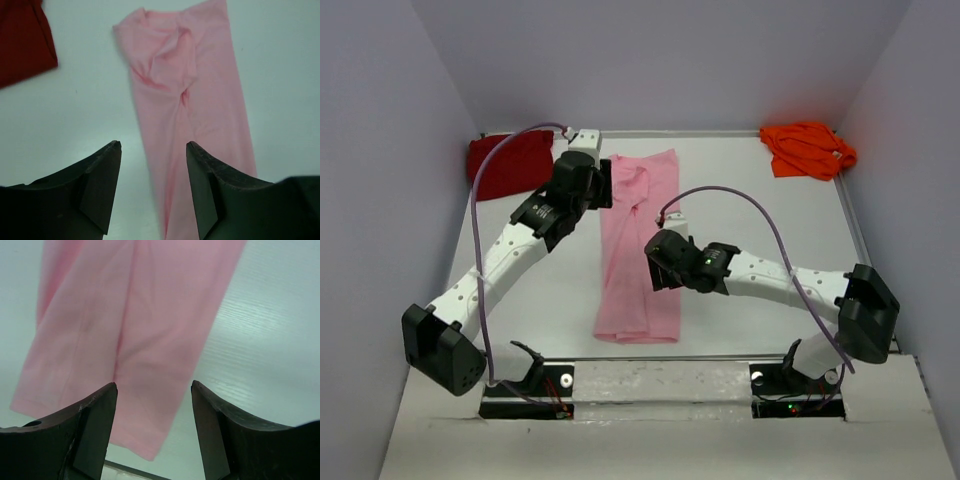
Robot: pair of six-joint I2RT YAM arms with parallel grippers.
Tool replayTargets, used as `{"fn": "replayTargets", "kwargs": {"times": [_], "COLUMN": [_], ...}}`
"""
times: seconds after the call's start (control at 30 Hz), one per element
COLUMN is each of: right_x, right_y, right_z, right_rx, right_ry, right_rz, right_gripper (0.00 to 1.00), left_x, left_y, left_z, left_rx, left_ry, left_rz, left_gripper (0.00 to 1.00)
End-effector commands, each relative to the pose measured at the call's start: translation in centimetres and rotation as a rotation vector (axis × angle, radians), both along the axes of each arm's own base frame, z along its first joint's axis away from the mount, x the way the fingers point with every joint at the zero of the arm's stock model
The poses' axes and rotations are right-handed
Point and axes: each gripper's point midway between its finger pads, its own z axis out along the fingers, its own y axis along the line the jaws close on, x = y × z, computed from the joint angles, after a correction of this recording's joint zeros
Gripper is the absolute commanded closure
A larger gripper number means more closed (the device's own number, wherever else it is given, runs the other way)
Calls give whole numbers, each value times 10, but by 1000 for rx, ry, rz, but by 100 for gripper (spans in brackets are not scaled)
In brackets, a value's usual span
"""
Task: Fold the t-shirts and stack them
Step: Fold the tshirt
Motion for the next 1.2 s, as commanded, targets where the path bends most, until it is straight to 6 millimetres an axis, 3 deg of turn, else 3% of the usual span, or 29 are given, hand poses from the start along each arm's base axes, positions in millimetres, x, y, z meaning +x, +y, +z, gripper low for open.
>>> {"fn": "replayTargets", "kwargs": {"times": [0.0, 0.07, 0.1, 0.23, 0.4, 0.63, 0.7, 0.77, 0.87, 0.9, 0.97, 1.17], "right_x": [10, 15, 17, 19, 18, -21, -28, -31, -28, -22, -13, 20], "right_y": [-41, -57, -61, -64, -63, -73, -73, -72, -70, -64, -60, -24], "right_z": [-6, -11, -12, -17, -23, -21, -23, -30, -45, -42, -45, -23], "right_rx": [-26, -42, -46, -66, -65, 50, 61, 36, -32, -36, -70, -70], "right_ry": [9, 13, 14, 20, 55, 118, 127, 132, 140, 127, 111, 32], "right_rz": [-111, -146, -153, -158, -166, -148, -146, -139, -143, -130, -125, -69], "right_gripper": [33, 34, 34, 34, 34, 37, 37, 37, 37, 37, 37, 36], "left_x": [-30, -51, -60, -79, -104, -154, -165, -166, -158, -154, -139, -99], "left_y": [9, 17, 19, 29, 27, 16, 8, 10, 12, 11, 5, -13], "left_z": [-31, -48, -45, -63, -94, -114, -110, -106, -118, -123, -116, -100], "left_rx": [-33, -40, -51, -60, -90, -242, -259, -251, -193, -174, -155, -90], "left_ry": [73, 114, 108, 162, 281, 337, 330, 336, 345, 355, 310, 263], "left_rz": [2, -7, -15, 6, -19, -83, -95, -88, -63, -56, -69, -61], "left_gripper": [35, 35, 35, 35, 36, 37, 36, 36, 36, 36, 36, 36]}}
